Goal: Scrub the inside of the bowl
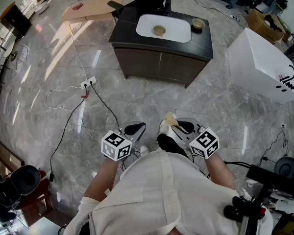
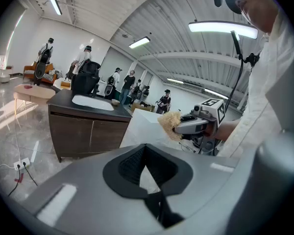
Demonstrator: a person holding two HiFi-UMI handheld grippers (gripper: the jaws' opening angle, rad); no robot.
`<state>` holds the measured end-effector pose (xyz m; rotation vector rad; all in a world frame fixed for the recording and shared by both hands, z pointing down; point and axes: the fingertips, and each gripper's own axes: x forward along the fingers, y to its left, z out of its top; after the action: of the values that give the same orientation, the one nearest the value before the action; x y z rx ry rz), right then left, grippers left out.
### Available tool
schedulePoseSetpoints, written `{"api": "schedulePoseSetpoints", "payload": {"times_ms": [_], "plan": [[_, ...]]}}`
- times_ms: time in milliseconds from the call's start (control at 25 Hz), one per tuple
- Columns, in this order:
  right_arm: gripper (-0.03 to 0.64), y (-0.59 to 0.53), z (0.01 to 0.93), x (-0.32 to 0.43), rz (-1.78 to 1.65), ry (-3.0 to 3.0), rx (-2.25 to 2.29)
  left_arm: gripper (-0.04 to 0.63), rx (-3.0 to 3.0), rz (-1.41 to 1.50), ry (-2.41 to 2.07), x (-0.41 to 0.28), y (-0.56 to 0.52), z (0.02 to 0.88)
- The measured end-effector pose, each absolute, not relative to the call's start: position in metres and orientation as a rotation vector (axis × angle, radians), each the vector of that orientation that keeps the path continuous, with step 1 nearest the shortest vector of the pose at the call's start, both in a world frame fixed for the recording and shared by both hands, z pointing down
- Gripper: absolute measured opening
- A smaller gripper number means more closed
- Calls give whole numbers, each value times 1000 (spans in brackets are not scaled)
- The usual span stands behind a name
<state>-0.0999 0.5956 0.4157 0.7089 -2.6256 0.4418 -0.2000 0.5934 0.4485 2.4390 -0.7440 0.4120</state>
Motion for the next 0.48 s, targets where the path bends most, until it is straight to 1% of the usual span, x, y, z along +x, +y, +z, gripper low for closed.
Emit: {"api": "schedulePoseSetpoints", "payload": {"times_ms": [480], "plan": [[48, 436, 404, -38, 416, -2721, 687, 5, 2451, 490, -785, -134, 441, 433]]}}
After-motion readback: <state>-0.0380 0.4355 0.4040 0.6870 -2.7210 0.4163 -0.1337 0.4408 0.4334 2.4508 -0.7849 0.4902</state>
